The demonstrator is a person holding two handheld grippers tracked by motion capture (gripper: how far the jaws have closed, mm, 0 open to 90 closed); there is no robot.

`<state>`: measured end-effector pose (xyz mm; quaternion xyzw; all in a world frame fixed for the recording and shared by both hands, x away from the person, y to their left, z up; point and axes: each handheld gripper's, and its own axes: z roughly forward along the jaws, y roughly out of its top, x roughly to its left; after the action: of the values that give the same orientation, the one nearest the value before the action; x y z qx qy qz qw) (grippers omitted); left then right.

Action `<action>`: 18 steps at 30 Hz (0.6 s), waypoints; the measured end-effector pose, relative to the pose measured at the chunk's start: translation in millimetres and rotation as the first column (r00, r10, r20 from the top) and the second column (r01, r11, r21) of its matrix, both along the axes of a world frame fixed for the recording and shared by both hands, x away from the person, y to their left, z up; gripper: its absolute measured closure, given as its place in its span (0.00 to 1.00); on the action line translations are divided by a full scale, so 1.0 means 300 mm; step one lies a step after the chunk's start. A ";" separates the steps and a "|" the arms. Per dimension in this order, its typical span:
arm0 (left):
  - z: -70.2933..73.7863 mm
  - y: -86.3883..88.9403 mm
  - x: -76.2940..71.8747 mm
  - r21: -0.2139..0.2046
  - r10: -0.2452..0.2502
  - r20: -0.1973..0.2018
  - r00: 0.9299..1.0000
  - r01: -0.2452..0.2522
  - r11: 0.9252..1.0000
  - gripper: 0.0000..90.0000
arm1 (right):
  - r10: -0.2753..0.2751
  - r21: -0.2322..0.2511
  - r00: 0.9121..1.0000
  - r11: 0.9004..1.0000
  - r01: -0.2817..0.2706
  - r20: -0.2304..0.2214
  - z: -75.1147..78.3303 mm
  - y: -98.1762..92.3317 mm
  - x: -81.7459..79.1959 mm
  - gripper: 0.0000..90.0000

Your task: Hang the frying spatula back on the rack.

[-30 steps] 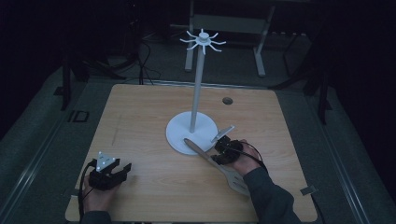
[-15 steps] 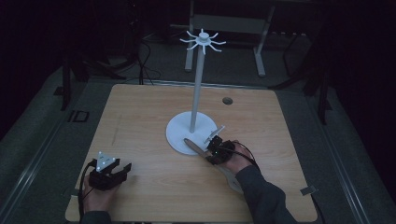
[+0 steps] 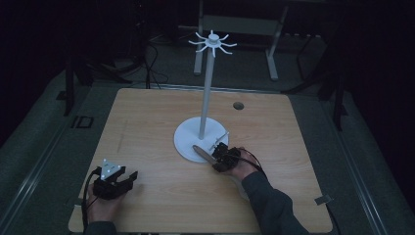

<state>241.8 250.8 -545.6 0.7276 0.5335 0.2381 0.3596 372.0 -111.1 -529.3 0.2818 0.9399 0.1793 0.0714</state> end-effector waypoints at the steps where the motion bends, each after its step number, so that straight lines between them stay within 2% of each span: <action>1: 0.000 0.000 0.000 -0.001 0.000 0.001 1.000 0.000 1.000 0.53 | 0.002 -0.003 1.000 1.000 -0.002 0.000 -0.004 0.002 0.002 0.75; 6: 0.000 0.000 0.000 0.001 -0.001 -0.001 1.000 0.001 1.000 0.53 | -0.002 -0.008 1.000 1.000 0.002 -0.008 -0.014 0.005 0.008 0.76; 10: 0.000 -0.001 0.000 0.001 0.000 -0.001 1.000 0.000 1.000 0.53 | -0.001 -0.009 1.000 1.000 0.001 -0.020 -0.013 0.010 0.006 0.81; 18: 0.000 -0.001 0.000 0.003 0.000 0.000 1.000 0.000 1.000 0.53 | 0.014 0.002 1.000 1.000 -0.014 -0.010 -0.015 0.003 0.004 0.83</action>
<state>242.0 250.3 -545.8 0.7283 0.5331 0.2385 0.3586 373.2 -110.2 -533.6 0.2761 0.9420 0.1793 0.0653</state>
